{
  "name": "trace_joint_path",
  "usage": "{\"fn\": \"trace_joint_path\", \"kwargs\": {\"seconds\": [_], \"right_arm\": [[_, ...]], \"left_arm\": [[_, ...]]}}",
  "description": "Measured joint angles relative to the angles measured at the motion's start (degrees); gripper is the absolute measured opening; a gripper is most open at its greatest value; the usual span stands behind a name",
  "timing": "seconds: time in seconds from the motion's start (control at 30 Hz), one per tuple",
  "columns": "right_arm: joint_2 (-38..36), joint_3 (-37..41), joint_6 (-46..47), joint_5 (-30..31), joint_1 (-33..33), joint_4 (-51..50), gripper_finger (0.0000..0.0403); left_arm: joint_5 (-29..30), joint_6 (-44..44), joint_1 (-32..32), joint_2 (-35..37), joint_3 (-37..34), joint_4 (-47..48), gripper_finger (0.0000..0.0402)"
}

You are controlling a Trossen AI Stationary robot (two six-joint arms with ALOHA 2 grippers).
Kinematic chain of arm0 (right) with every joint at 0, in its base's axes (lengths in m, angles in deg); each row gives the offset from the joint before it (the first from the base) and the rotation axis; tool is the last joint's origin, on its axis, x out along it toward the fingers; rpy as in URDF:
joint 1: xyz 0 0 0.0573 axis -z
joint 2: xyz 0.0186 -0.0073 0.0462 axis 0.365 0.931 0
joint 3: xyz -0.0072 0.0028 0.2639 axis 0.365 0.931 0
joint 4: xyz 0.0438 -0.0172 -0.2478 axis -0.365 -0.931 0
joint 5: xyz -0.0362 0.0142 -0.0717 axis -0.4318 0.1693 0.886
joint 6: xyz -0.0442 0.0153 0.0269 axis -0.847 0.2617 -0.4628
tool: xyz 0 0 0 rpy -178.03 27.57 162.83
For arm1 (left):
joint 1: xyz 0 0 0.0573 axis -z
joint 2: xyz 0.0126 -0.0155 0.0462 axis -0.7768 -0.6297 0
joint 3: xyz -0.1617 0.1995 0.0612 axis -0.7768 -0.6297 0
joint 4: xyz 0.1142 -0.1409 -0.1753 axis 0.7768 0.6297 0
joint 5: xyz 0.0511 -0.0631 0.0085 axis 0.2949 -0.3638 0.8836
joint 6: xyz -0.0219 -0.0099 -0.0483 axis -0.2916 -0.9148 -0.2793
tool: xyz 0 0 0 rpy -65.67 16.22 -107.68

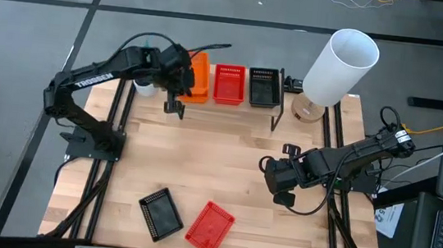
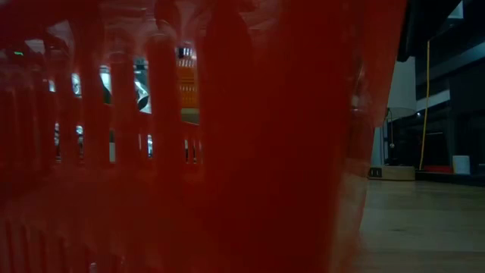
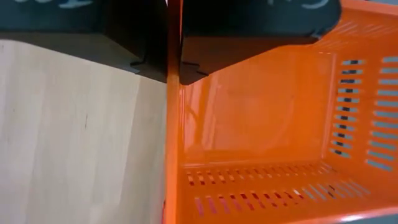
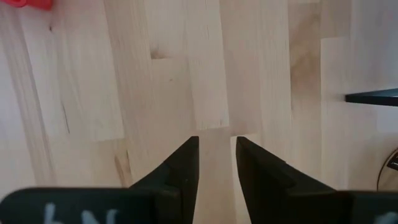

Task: Stack baskets on shelf by color
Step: Stack the orange bin on the orange bin on the shelf

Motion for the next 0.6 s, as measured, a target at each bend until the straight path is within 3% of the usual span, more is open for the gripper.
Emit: {"fn": "trace_joint_path", "kwargs": {"seconds": [0.23,0.6], "right_arm": [[0.0,0.0,0.0,0.0,0.0,0.0,0.0105],[0.0,0.0,0.2,0.0,0.0,0.0,0.0105]], "left_arm": [[-5.6,2.4,-2.7,0.0,-2.1,-0.8,0.0000],[-5.2,3.8,-3.8,0.0,-4.8,-7.1,0.0002]]}}
